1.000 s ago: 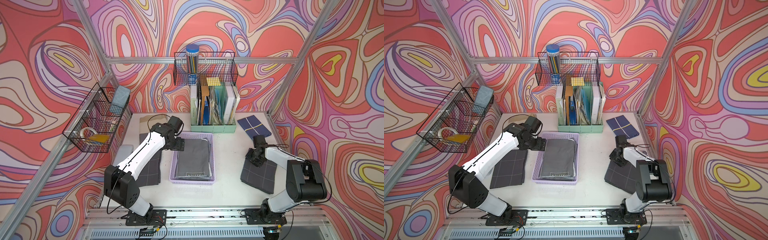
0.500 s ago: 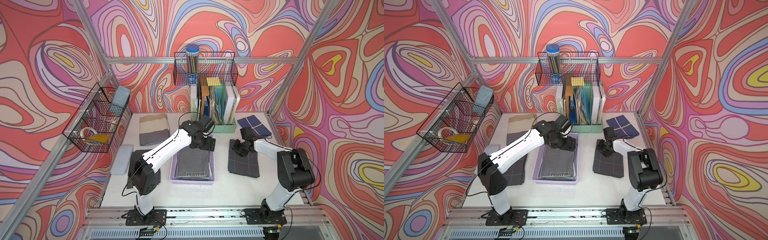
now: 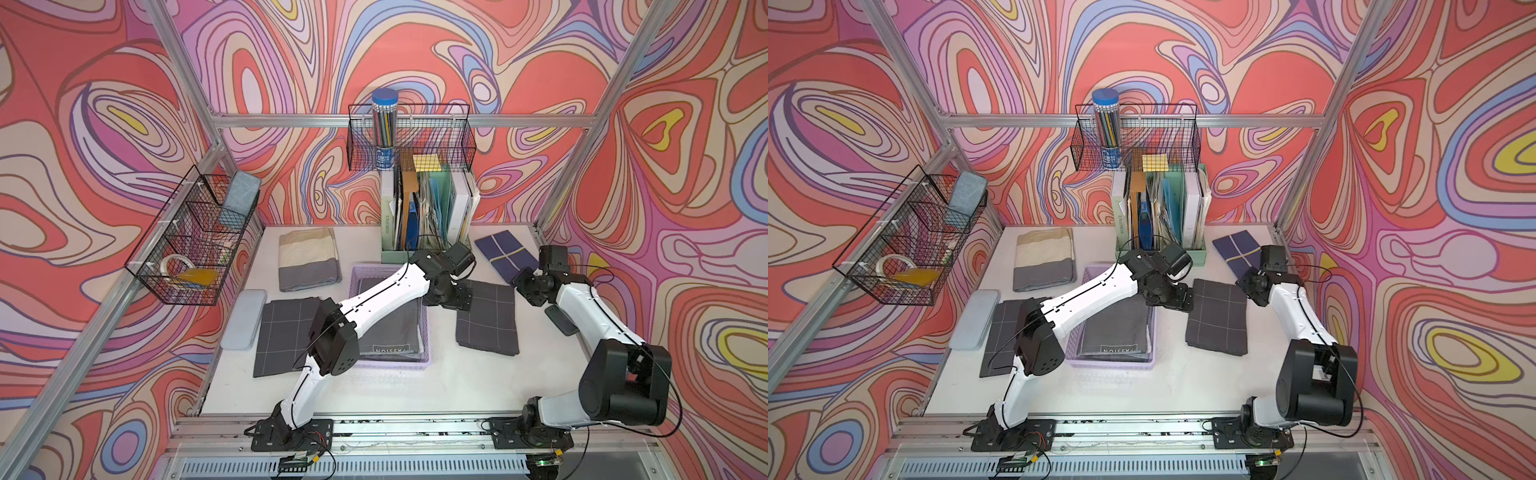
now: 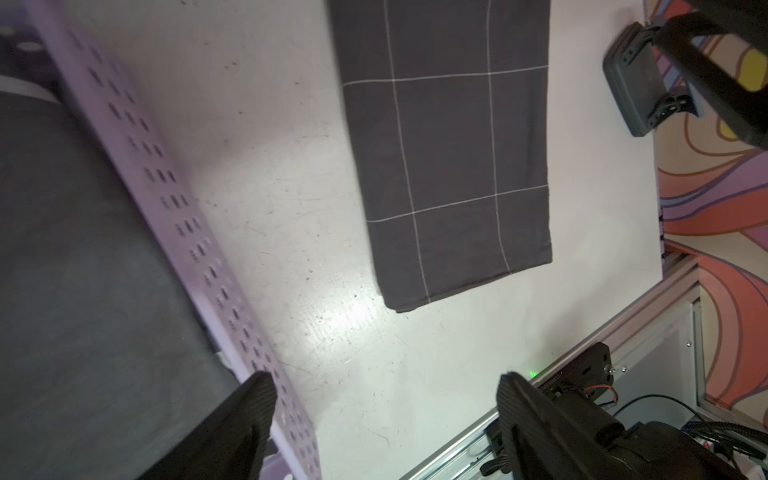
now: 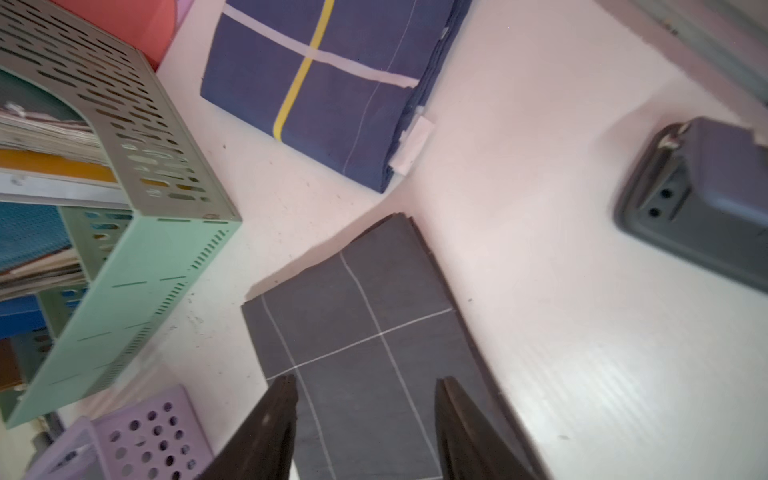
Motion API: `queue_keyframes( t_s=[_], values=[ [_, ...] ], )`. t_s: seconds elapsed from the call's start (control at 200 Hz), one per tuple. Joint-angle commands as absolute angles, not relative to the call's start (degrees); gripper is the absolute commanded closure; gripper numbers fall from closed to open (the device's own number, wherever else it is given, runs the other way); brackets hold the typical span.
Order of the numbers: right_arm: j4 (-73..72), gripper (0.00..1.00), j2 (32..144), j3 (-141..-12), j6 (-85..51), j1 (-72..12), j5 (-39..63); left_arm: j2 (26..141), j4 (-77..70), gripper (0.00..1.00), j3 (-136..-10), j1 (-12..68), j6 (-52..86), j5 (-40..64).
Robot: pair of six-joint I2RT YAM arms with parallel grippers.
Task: Put the folded pillowcase in the basket
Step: Move the pillowcase to the center of the board, then pick up the pillowcase at the center of the board.
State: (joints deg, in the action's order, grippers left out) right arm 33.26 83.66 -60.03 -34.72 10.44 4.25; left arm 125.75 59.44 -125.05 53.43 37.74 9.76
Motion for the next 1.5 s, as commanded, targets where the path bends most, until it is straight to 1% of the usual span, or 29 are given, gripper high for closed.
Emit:
queue_keyframes(
  t_s=[0.0, 0.07, 0.165, 0.21, 0.265, 0.34, 0.496, 0.661, 0.731, 0.746, 0.796, 0.876, 1.021, 1.116, 1.191, 1.262, 1.342, 1.357, 1.387, 1.452, 1.457, 1.497],
  values=[
    [34.7, 0.38, 86.1, -60.0, -28.6, 14.6, 3.5, 130.0, 62.6, 0.11, -128.7, 54.8, 39.2, 12.2],
    [34.2, 0.33, 87.2, -59.9, -27.2, 14.9, 4.1, 132.3, 62.4, 0.11, -130.3, 55.0, 40.8, 12.8],
    [32.7, 0.31, 88.2, -58.4, -26.9, 14.9, 5.5, 136.4, 61.9, 0.10, -133.6, 55.0, 42.9, 15.2],
    [32.1, 0.29, 89.0, -57.9, -26.9, 15.0, 6.2, 138.7, 62.9, 0.11, -136.3, 55.1, 43.6, 15.4],
    [31.3, 0.28, 90.3, -57.9, -26.3, 15.0, 9.7, 141.2, 64.4, 0.11, -139.3, 55.1, 44.2, 14.4],
    [30.9, 0.26, 92.5, -58.5, -25.8, 14.9, 12.4, 143.1, 63.5, 0.11, -140.0, 55.0, 45.0, 14.7],
    [30.2, 0.28, 97.2, -59.7, -25.1, 14.9, 15.0, 146.1, 62.9, 0.11, -139.5, 54.8, 47.1, 15.4],
    [29.8, 0.28, 99.8, -60.9, -24.5, 14.9, 12.7, 146.6, 60.6, 0.11, -136.0, 54.8, 48.3, 15.2],
    [30.2, 0.29, 101.2, -62.0, -24.1, 14.9, 13.5, 146.7, 59.7, 0.11, -135.1, 54.8, 48.5, 15.3],
    [30.3, 0.29, 102.8, -62.3, -24.0, 14.8, 13.7, 146.7, 59.3, 0.11, -135.0, 54.7, 48.4, 15.5],
    [30.6, 0.31, 104.2, -62.4, -23.8, 14.5, 13.9, 147.2, 59.0, 0.11, -134.8, 54.8, 48.6, 15.9],
    [29.9, 0.31, 104.3, -61.3, -23.6, 13.6, 13.0, 148.1, 58.4, 0.13, -134.7, 54.7, 48.7, 17.6],
    [30.5, 0.36, 106.6, -61.3, -23.2, 11.8, 13.3, 148.0, 54.8, 0.25, -132.1, 54.6, 49.7, 19.9],
    [31.3, 0.41, 107.8, -61.0, -23.0, 10.4, 11.1, 147.9, 54.2, 0.36, -131.5, 54.4, 49.5, 20.0],
    [32.0, 0.48, 108.7, -60.8, -23.3, 9.8, 10.1, 147.5, 52.6, 0.49, -129.7, 54.3, 49.5, 20.8],
    [32.3, 0.57, 109.0, -60.4, -23.5, 9.6, 8.6, 147.2, 51.1, 0.61, -128.2, 54.1, 49.6, 21.2],
    [33.0, 0.70, 109.9, -60.7, -23.7, 9.6, 7.7, 147.4, 49.8, 0.72, -127.3, 53.8, 49.7, 22.2],
    [33.1, 0.75, 110.2, -60.8, -23.7, 9.6, 7.7, 147.4, 49.8, 0.74, -127.2, 53.7, 49.7, 22.4],
    [33.2, 0.80, 110.5, -60.9, -23.7, 9.6, 7.7, 147.5, 49.7, 0.79, -127.1, 53.7, 49.7, 22.5],
    [33.3, 0.90, 110.8, -60.9, -23.6, 9.5, 7.6, 147.4, 49.4, 0.85, -127.1, 53.4, 49.4, 22.7],
    [33.4, 0.92, 110.7, -60.9, -23.6, 9.5, 7.7, 147.4, 49.4, 0.85, -127.2, 53.4, 49.3, 22.8],
    [33.3, 0.98, 110.7, -60.9, -23.6, 9.5, 7.7, 147.3, 49.3, 0.90, -127.2, 53.2, 49.1, 23.0]
  ],
)
